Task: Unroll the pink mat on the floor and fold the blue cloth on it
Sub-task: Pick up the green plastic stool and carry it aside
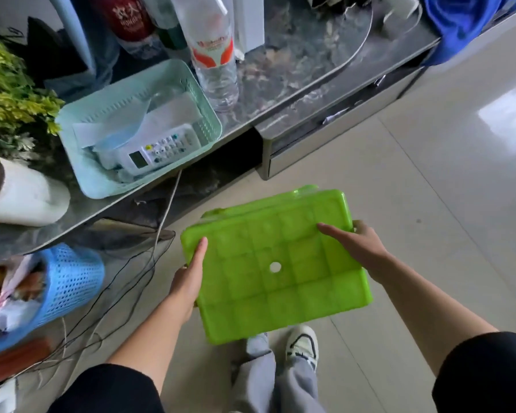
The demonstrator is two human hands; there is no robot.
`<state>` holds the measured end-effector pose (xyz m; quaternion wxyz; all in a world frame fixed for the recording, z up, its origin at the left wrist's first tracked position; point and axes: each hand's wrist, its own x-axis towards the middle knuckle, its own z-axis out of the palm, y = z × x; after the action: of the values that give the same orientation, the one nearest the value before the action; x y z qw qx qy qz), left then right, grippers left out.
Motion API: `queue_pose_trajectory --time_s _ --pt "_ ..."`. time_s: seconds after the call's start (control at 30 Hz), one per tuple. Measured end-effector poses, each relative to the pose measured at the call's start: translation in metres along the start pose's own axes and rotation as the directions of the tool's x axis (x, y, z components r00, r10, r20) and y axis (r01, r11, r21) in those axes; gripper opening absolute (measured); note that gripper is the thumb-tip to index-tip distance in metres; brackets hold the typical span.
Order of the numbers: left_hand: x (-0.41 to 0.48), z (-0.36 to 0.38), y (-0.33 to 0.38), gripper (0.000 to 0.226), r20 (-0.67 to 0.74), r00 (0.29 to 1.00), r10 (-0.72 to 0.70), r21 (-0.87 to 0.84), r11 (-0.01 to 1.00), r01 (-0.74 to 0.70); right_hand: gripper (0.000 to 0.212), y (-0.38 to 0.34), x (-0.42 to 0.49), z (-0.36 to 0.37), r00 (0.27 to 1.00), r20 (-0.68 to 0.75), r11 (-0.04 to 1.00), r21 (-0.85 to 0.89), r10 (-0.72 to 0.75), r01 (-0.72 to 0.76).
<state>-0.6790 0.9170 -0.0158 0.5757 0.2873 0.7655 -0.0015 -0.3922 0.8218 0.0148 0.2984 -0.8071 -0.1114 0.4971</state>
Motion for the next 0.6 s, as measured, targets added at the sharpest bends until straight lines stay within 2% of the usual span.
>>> queue_pose_trajectory --time_s 0.1,0.2,0.3,0.37,0.47,0.6 --pt "0.037 0.007 -0.001 0.138 0.014 0.997 -0.077 -0.042 0.996 0.078 0.056 -0.002 0.048 0.022 0.999 0.029 0.998 -0.056 0.027 -0.025" --pt "0.066 0.016 -0.004 0.133 0.032 0.991 -0.129 -0.119 0.984 0.132 0.074 -0.004 0.086 0.037 0.997 0.040 0.994 -0.088 0.073 -0.069" --pt "0.087 0.027 -0.006 0.124 -0.015 0.989 -0.149 -0.123 0.982 0.146 0.075 -0.006 0.117 0.046 0.993 0.057 0.987 -0.126 0.106 -0.098" --pt "0.100 0.033 -0.008 0.121 -0.121 0.982 -0.147 -0.098 0.986 0.136 0.067 -0.007 0.133 0.052 0.991 0.080 0.987 -0.121 0.111 -0.101" --pt "0.114 0.039 -0.007 0.096 -0.256 0.955 -0.153 -0.056 0.988 0.143 0.068 -0.010 0.149 0.063 0.989 0.111 0.990 -0.107 0.102 -0.091" --pt "0.124 0.039 -0.008 0.064 -0.252 0.965 -0.074 -0.117 0.992 0.045 0.079 -0.007 0.159 0.073 0.992 0.105 0.993 -0.102 0.074 -0.063"
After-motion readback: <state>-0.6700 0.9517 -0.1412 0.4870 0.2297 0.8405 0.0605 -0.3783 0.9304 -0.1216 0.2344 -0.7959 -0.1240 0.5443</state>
